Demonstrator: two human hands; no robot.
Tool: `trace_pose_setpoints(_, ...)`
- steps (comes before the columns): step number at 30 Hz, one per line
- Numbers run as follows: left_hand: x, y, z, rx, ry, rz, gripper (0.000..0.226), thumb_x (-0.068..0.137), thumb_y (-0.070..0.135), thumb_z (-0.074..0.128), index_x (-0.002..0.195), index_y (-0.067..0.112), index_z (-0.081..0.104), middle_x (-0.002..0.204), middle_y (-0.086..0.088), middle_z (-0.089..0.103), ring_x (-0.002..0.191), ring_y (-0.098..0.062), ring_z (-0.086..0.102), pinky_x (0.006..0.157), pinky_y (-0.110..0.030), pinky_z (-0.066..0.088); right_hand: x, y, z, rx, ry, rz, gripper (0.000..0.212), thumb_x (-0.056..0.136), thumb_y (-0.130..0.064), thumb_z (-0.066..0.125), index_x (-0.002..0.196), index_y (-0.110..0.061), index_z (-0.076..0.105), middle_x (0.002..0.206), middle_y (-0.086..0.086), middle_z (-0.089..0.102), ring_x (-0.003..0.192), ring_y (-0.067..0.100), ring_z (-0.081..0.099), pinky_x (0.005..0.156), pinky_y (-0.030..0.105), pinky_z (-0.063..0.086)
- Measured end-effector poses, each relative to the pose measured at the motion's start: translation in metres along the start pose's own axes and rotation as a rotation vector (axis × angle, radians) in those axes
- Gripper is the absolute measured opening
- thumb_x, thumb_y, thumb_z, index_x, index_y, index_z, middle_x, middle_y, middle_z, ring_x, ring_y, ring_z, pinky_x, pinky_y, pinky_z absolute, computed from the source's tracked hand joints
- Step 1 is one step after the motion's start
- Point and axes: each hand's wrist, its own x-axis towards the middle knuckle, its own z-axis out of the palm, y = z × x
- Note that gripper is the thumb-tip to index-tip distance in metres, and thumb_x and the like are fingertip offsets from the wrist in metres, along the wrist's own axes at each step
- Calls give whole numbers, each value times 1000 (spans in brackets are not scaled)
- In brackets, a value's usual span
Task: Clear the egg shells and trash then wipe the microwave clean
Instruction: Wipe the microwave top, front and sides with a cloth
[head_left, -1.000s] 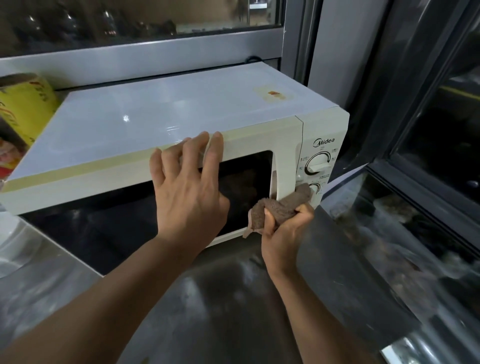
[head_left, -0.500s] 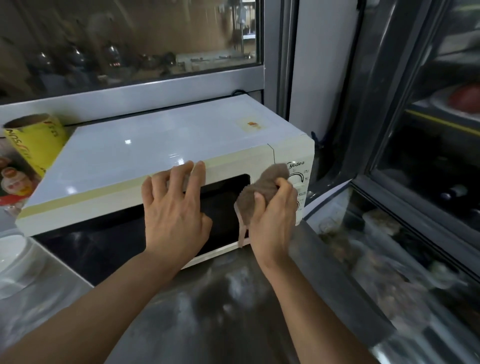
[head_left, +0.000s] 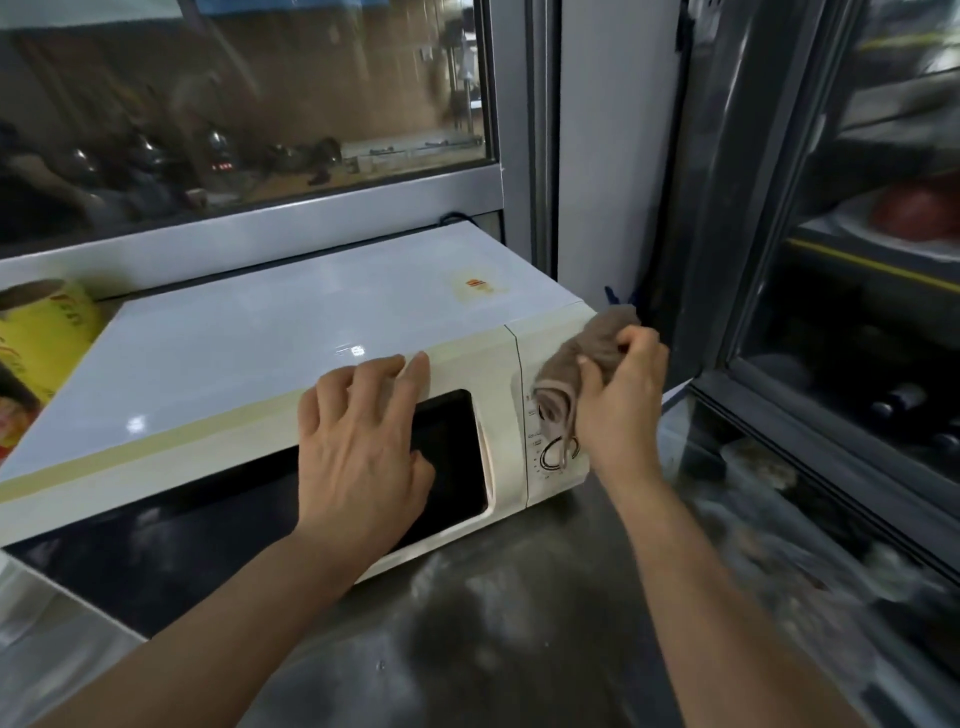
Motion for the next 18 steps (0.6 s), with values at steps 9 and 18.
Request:
trace_pose_setpoints(9, -2, 4, 0, 30, 14, -10, 78, 54, 21, 67, 129, 14, 48, 121, -6, 47, 98, -30, 37, 85, -44, 36, -34, -2, 20, -257, 40, -40, 25, 79, -12, 69, 95, -8, 51, 106, 11, 53, 104, 27, 49, 88, 40, 41)
trace_pose_setpoints(18, -1, 1, 3, 43, 28, 3, 80, 53, 17, 71, 129, 14, 49, 120, -7, 49, 97, -30, 37, 83, -44, 38, -22, 18, 14, -60, -56, -98, 23, 85, -4, 56, 94, -13, 37, 100, 1, 39, 100, 19, 45, 88, 32, 43)
